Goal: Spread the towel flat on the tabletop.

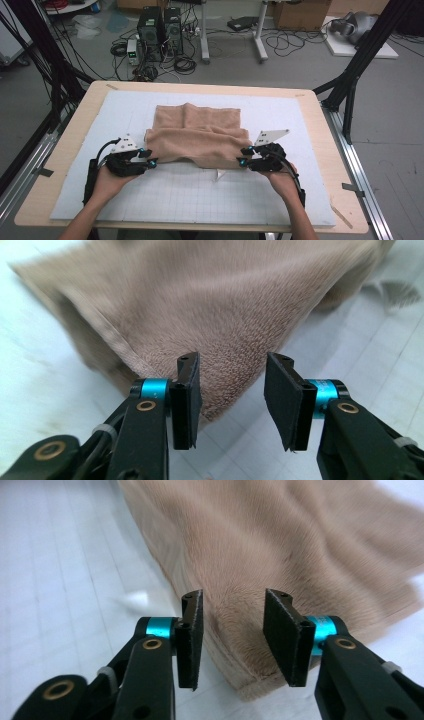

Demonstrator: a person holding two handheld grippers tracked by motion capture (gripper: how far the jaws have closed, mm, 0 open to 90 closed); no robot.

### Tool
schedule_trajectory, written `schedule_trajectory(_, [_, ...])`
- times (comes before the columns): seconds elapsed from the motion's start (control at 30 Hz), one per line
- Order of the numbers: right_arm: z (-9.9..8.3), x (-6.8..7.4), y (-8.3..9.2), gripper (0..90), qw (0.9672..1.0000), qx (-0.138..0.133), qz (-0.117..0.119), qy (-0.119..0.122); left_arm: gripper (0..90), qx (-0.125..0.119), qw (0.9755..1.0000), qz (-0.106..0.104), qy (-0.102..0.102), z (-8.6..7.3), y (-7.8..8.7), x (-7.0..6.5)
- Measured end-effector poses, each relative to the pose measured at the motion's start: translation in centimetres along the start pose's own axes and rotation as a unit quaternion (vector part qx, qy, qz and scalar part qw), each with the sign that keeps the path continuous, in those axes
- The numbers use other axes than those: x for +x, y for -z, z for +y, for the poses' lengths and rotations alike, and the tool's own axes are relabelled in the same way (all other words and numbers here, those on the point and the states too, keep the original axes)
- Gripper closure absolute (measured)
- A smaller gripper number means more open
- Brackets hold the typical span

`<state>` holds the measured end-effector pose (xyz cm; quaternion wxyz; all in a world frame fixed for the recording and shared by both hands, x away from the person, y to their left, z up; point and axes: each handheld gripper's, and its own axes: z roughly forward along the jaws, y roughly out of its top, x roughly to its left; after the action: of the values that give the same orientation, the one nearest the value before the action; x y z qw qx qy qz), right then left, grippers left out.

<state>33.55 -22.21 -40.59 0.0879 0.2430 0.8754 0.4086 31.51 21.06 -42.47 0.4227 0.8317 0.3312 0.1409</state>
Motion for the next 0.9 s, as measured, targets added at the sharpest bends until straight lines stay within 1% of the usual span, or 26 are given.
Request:
schedule_trajectory(0.03, [-0.1, 0.0, -0.4, 58.8, 1.0000, 0.008, 0.000, -0.002, 57.5, 0.006, 1.0000, 0.004, 0.000, 0.0, -0.6, 0.1])
schedule_trajectory(0.07, [-0.2, -0.1, -0.9, 59.0, 1.0000, 0.009, 0.000, -0.001, 57.5, 0.009, 0.9999, 0.004, 0.002, 0.1, -1.0, 0.2])
schedule_trajectory(0.13, [-0.1, -0.4, -1.8, 60.0, 0.9999, 0.013, -0.005, -0.004, 59.2, 0.008, 0.9998, 0.017, -0.006, 0.3, -2.0, 0.1])
schedule_trajectory(0.17, [-0.1, -0.6, -2.2, 62.0, 0.9998, 0.017, -0.006, -0.010, 61.1, 0.011, 0.9997, 0.020, -0.009, 0.4, -2.5, 0.0])
schedule_trajectory(0.23, [-0.2, -0.8, -3.2, 66.1, 0.9994, 0.033, -0.001, -0.007, 66.9, 0.024, 0.9992, 0.029, -0.016, 0.6, -3.3, -0.2])
schedule_trajectory(0.27, [-0.2, -0.9, -3.5, 68.7, 0.9993, 0.037, 0.000, -0.004, 70.7, 0.024, 0.9990, 0.031, -0.020, 0.6, -3.7, -0.2])
schedule_trajectory(0.33, [-0.1, -1.0, -3.9, 73.7, 0.9993, 0.037, -0.007, -0.003, 74.2, 0.020, 0.9993, 0.031, -0.012, 0.6, -3.9, -0.1])
schedule_trajectory(0.4, [-0.1, -0.9, -3.8, 77.3, 0.9993, 0.038, -0.003, -0.007, 76.4, 0.018, 0.9995, 0.025, -0.005, 0.5, -3.9, 0.1])
schedule_trajectory(0.43, [-0.1, -0.9, -3.8, 79.4, 0.9992, 0.038, -0.003, -0.006, 78.4, 0.018, 0.9996, 0.023, -0.001, 0.5, -3.8, 0.2])
schedule_trajectory(0.47, [-0.1, -0.9, -3.8, 81.8, 0.9992, 0.039, -0.002, -0.003, 80.0, 0.018, 0.9996, 0.022, -0.002, 0.5, -3.7, 0.2])
schedule_trajectory(0.5, [0.0, -0.8, -3.7, 83.4, 0.9992, 0.039, -0.003, -0.002, 81.2, 0.020, 0.9995, 0.025, -0.008, 0.6, -3.6, 0.1])
schedule_trajectory(0.57, [0.1, -0.5, -3.4, 84.2, 0.9993, 0.037, -0.007, 0.008, 82.6, 0.016, 0.9995, 0.025, -0.010, 0.6, -3.1, -0.1])
schedule_trajectory(0.6, [0.2, -0.3, -3.1, 84.4, 0.9994, 0.034, -0.006, 0.008, 82.9, 0.012, 0.9995, 0.025, -0.012, 0.6, -2.8, -0.2])
schedule_trajectory(0.7, [0.2, 0.1, -2.3, 84.8, 0.9996, 0.024, -0.005, 0.014, 83.4, -0.003, 0.9996, 0.022, -0.015, 0.5, -1.4, -0.3])
schedule_trajectory(0.73, [0.1, 0.3, -2.0, 84.9, 0.9996, 0.022, -0.004, 0.015, 83.4, -0.009, 0.9996, 0.023, -0.013, 0.4, -1.0, -0.3])
schedule_trajectory(0.9, [0.4, 1.7, -0.8, 85.0, 0.9992, 0.014, -0.006, 0.037, 83.7, -0.041, 0.9988, 0.027, -0.003, -0.1, 1.5, -0.4])
